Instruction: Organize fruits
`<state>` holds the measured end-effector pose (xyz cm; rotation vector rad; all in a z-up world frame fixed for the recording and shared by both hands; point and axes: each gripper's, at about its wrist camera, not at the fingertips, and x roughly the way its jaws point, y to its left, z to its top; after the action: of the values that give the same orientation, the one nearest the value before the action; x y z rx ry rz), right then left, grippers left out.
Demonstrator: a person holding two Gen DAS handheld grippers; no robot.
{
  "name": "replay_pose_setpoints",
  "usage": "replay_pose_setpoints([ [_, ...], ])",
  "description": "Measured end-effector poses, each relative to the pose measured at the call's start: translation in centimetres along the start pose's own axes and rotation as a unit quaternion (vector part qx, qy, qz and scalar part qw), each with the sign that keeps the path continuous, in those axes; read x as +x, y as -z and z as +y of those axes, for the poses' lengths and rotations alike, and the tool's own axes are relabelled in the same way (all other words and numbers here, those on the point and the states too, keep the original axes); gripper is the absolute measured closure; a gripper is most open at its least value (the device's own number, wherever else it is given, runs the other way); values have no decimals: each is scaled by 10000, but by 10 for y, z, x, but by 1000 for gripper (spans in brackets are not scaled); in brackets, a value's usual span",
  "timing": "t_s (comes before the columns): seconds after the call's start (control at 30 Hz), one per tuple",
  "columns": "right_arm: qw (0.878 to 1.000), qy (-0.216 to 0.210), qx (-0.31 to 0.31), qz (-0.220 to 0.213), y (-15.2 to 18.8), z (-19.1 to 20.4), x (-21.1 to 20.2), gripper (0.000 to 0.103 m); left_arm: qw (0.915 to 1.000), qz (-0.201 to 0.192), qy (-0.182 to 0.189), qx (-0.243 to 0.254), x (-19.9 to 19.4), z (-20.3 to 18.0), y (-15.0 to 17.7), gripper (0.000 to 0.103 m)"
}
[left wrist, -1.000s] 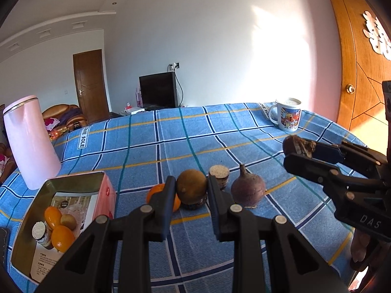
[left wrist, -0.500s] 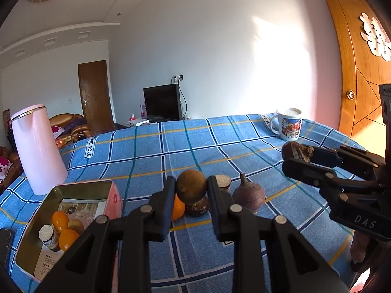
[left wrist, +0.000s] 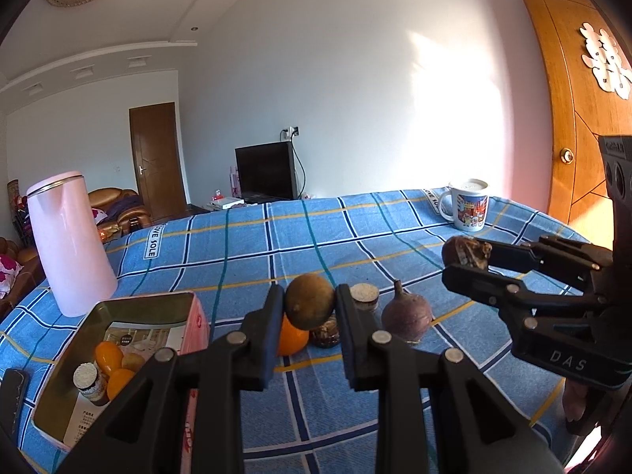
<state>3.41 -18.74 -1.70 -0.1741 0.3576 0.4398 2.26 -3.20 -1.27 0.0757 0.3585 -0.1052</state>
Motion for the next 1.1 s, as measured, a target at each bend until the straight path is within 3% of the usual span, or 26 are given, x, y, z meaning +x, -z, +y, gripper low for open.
replay_pose_setpoints([
  [0.53, 9944, -842, -609, 171, -36, 79, 40, 63, 9962, 168, -565, -640, -11, 77, 9, 76],
  [0.87, 9840, -1514, -830, 433, -48, 131, 68, 63, 9880, 420, -1137, -962, -24, 135, 19, 76],
  [1.1, 9732, -1913, -1044, 732, -43, 170, 88, 63, 9819, 710, -1314, -1166, -24, 164, 34, 76],
])
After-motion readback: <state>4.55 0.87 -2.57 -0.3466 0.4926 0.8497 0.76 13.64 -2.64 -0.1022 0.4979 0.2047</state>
